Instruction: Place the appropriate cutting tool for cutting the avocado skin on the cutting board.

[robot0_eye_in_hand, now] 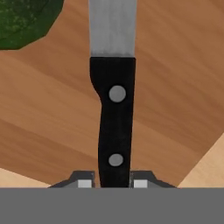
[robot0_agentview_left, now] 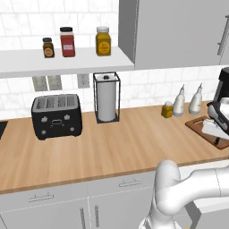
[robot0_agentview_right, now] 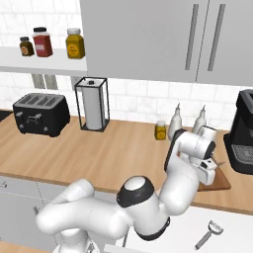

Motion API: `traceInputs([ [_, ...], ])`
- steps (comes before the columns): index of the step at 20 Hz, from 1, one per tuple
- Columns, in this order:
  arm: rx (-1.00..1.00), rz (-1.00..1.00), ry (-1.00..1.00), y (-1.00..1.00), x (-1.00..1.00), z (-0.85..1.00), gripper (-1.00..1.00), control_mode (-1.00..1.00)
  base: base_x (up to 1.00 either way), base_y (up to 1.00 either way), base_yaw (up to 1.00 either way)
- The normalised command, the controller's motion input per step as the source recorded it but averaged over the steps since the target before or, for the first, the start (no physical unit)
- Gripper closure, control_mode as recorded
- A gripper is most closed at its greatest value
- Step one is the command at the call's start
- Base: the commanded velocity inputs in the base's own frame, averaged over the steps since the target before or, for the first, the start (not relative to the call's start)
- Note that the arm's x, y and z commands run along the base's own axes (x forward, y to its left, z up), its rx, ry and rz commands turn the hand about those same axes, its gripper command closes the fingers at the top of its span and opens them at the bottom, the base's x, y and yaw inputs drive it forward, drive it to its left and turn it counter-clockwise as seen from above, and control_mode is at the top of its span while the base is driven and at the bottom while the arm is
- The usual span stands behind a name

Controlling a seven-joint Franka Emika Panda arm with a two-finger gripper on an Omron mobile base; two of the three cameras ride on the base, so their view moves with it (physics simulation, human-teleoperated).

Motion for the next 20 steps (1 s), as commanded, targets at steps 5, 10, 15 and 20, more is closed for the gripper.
traceInputs([
  [5, 0.0, 0.0, 0.0, 0.0, 0.0, -0.01, -1.0, -1.0, 0.0, 0.0, 0.0],
  [10, 0.0, 0.0, -0.02, 0.01, -0.03, 0.21, -1.0, -1.0, 0.0, 0.0, 0.0],
  [15, -0.06, 0.0, -0.13, 0.5, -0.51, 0.63, -1.0, -1.0, 0.0, 0.0, 0.0],
  [20, -0.18, 0.03, -0.24, 0.97, -0.92, 0.28, -1.0, -1.0, 0.0, 0.0, 0.0],
])
